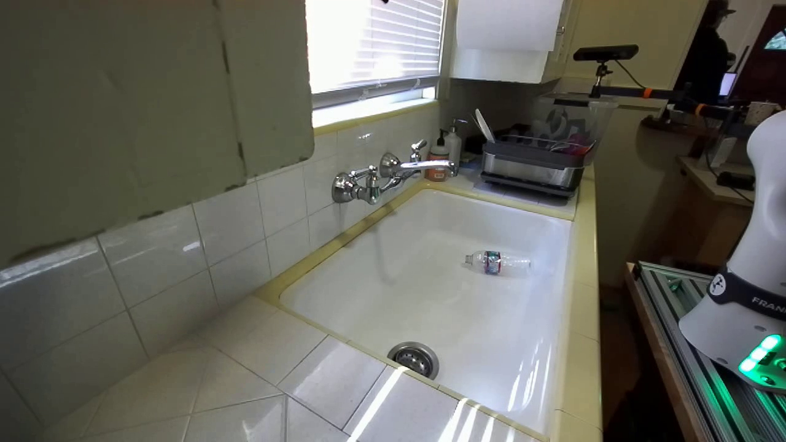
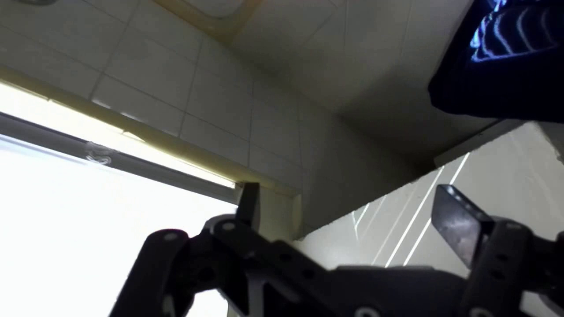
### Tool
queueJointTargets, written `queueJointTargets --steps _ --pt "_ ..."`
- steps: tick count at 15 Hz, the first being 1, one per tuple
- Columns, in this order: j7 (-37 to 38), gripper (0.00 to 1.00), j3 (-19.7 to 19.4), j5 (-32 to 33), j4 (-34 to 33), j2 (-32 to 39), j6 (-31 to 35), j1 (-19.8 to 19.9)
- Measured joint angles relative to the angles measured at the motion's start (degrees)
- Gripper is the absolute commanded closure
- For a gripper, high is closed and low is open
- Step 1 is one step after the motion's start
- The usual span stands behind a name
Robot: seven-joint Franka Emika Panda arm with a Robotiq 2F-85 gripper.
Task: Put the grey oven mitts on the counter.
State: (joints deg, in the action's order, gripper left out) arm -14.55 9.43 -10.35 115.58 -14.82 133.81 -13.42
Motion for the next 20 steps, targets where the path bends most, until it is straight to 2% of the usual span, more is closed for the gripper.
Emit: queueJointTargets --steps 8,20 --pt "-13.84 0.0 -0.41 -9.84 -9.73 6.83 1.15 -3.15" --pt "-30.36 0.0 1.52 -23.05 -20.54 13.45 5.22 -3.39"
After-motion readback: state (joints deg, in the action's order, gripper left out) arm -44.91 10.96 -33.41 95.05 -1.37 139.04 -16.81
